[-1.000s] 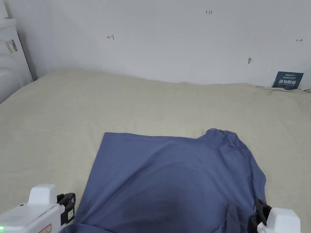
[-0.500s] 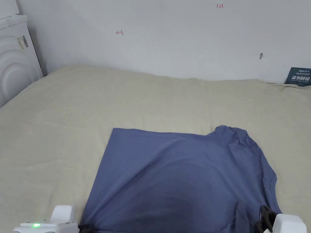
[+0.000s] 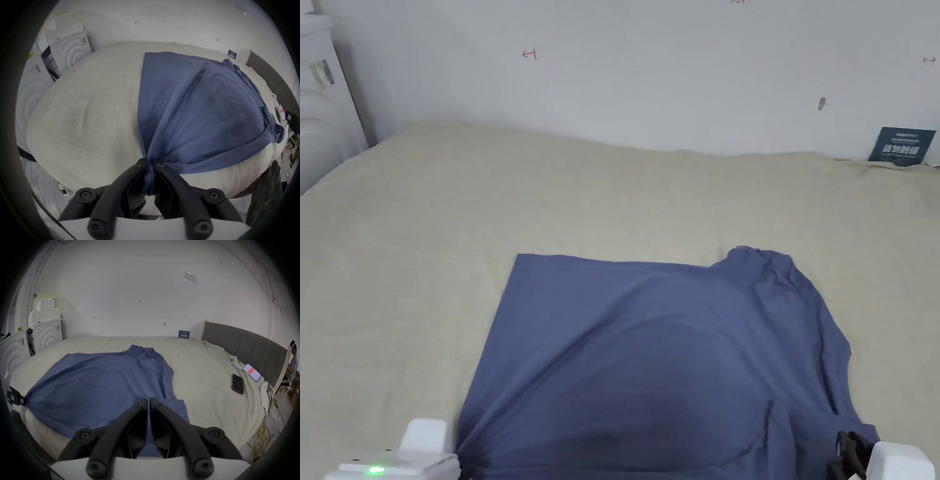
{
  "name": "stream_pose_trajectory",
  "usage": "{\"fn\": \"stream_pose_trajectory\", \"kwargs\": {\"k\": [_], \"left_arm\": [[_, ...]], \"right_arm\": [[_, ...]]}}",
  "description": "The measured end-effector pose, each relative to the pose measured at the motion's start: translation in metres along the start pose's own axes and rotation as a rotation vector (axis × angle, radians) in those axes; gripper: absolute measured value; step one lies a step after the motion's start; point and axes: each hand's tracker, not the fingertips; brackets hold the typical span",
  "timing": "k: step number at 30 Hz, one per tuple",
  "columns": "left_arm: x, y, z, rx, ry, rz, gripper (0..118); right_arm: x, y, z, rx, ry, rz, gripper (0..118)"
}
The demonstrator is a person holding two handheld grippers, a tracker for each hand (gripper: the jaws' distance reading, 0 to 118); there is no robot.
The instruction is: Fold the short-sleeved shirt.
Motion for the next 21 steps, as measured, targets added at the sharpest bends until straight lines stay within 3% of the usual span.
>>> {"fn": "stream_pose_trajectory", "kwargs": {"k": [1,3,4,10,12,13,14,15,19,21], "left_arm": [[-0.002,0.000,0.004,0.013,-0.005,0.001,4],[-0.010,0.000,0.000,0.031,-0.019,0.004,4],[-0.011,0.000,0.003,0.051,-0.029,0.003,3],[-0.011,-0.001,0.004,0.093,-0.016,-0.034,3],[-0.012,-0.003,0.000,0.092,-0.016,-0.049,3],[-0.013,-0.004,-0.001,0.092,-0.016,-0.053,3],[-0.008,-0.007,0.000,0.093,-0.016,-0.056,3],[-0.006,-0.008,0.000,0.093,-0.019,-0.056,3],[-0.009,-0.013,-0.004,0.110,-0.026,-0.053,3],[-0.012,-0.013,-0.005,0.112,-0.037,-0.049,3]], "right_arm": [[0.005,-0.002,0.000,-0.040,-0.011,0.006,13],[0.015,-0.006,-0.004,-0.122,-0.010,0.014,50],[0.021,-0.009,-0.006,-0.150,0.006,0.009,59],[0.040,-0.039,-0.036,-0.312,0.032,-0.015,60],[0.043,-0.050,-0.046,-0.364,0.071,-0.035,51],[0.045,-0.053,-0.045,-0.332,0.069,-0.034,36],[0.045,-0.052,-0.041,-0.288,0.098,-0.039,12],[0.044,-0.051,-0.036,-0.283,0.097,-0.035,6],[0.042,-0.047,-0.018,-0.248,0.058,-0.014,4],[0.039,-0.045,-0.008,-0.213,0.007,0.051,4]]}}
